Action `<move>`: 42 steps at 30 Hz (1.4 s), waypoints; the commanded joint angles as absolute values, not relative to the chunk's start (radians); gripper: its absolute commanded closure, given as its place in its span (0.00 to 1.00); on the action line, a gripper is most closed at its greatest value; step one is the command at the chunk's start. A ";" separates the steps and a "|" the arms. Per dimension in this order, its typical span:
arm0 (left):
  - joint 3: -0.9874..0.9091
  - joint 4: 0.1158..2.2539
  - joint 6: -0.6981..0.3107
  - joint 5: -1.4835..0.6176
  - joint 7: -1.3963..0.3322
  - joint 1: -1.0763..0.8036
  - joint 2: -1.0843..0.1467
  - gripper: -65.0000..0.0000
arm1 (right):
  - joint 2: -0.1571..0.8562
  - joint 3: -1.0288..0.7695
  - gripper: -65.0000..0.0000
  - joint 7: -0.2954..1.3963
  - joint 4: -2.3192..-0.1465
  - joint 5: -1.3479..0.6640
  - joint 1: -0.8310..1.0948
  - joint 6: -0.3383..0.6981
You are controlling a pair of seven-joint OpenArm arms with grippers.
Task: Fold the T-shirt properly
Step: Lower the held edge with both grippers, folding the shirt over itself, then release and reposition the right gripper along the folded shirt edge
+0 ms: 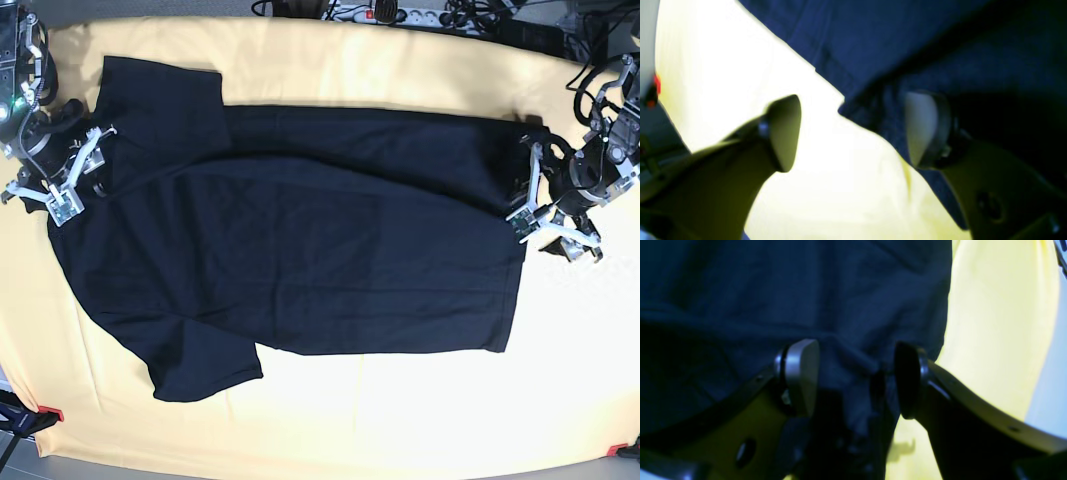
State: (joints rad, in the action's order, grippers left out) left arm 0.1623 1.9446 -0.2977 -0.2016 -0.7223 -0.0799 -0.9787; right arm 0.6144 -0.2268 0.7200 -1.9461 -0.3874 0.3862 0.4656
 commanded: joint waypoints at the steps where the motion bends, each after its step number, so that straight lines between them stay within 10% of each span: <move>1: 0.149 1.955 -0.295 -0.199 -0.722 -0.066 -1.001 0.24 | 0.635 -0.237 0.42 0.722 -1.985 -0.429 0.375 0.487; 10: 0.149 1.955 -0.329 -0.197 -0.742 -0.069 -1.001 0.24 | 0.635 -0.237 0.43 0.905 -2.138 -0.736 0.450 0.690; 42: 0.149 1.955 -0.328 -0.195 -0.733 -0.069 -1.000 0.24 | 0.559 -0.234 0.43 0.787 -2.032 -0.676 0.728 0.698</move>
State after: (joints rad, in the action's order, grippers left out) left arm 0.1623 1.9446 -0.3363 -0.2012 -0.7441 -0.0807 -0.9787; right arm 0.5461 -0.2276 0.7959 -2.0224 -0.6662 0.7261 0.6968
